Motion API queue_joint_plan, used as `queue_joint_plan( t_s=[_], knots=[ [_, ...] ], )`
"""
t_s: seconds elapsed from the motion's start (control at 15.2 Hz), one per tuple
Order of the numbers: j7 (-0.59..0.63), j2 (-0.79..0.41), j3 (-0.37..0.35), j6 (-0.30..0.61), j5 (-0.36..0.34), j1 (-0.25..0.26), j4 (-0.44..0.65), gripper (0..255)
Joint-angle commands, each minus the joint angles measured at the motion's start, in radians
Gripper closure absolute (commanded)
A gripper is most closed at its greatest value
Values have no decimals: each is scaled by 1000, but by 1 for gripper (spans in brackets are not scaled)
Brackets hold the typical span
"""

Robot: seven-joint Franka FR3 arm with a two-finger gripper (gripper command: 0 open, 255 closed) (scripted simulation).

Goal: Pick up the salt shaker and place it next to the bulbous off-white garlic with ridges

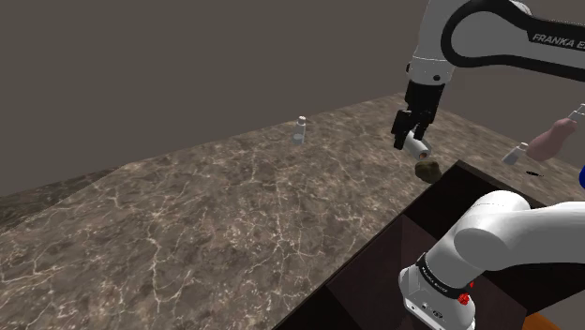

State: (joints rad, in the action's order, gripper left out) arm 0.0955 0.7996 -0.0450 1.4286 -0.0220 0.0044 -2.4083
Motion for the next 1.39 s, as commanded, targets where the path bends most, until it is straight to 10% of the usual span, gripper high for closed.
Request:
queue_joint_plan(
  t_s=[0.0, 1.32],
  knots=[
    [0, 0, 0, 0, 0, 0, 0, 0],
    [-174, -560, 88, 714, 99, 36, 137, 0]
  ],
)
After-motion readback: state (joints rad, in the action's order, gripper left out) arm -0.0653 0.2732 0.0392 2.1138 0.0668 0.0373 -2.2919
